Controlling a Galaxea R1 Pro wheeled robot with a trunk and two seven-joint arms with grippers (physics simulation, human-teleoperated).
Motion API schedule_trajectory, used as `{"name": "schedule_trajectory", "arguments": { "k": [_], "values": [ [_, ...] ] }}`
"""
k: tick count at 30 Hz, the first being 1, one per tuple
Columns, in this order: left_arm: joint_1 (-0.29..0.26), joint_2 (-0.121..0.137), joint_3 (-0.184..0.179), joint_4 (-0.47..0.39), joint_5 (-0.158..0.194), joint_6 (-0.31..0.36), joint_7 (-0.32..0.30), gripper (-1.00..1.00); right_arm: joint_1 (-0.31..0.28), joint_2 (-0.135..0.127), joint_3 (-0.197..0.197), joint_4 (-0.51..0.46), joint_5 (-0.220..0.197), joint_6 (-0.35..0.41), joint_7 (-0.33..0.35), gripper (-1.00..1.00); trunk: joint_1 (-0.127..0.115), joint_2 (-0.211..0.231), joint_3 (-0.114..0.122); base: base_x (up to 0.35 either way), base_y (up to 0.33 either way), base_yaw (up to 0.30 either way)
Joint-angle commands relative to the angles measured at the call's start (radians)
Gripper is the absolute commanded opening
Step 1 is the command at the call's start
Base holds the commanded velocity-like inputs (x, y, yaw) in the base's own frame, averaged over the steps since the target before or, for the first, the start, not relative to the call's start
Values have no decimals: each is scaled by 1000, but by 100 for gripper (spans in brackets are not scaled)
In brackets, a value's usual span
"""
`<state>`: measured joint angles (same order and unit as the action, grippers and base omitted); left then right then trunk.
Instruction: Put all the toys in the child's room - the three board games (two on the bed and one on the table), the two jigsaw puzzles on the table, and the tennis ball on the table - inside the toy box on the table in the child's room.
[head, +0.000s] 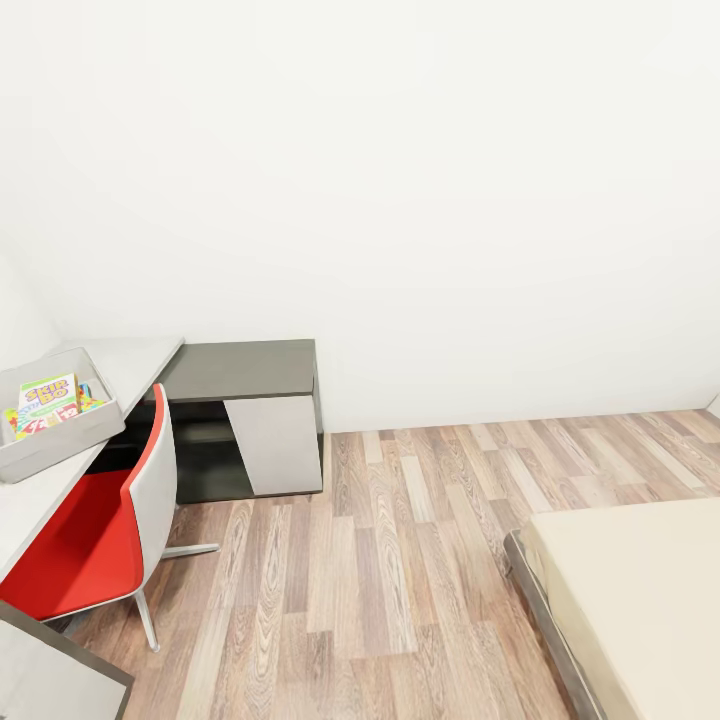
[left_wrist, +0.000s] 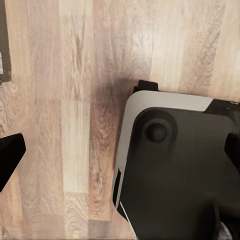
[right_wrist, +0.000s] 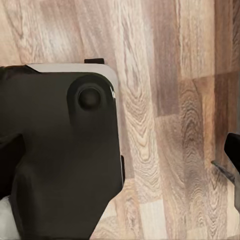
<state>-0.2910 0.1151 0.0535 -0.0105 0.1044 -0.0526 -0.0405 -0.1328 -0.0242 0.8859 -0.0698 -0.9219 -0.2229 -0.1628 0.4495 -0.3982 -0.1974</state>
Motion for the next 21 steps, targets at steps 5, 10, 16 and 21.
{"name": "schedule_trajectory", "arguments": {
  "k": [5,10,16,21],
  "values": [
    [18,-4,5,1,-12,-4,48,100,1,-30,8,28,-42,0,98,100,1,-2,-2,0,0,0],
    [37,-16,4,1,-30,-4,103,100,1,-39,7,45,-76,0,126,100,1,-2,-2,0,0,0],
    [45,-22,5,1,-40,-4,117,100,1,-36,7,49,-84,-2,132,100,1,-2,-2,0,0,0],
    [51,-22,5,1,-42,-4,121,100,1,-31,10,50,-80,-6,132,100,1,-2,-2,0,0,0]
  ]
}}
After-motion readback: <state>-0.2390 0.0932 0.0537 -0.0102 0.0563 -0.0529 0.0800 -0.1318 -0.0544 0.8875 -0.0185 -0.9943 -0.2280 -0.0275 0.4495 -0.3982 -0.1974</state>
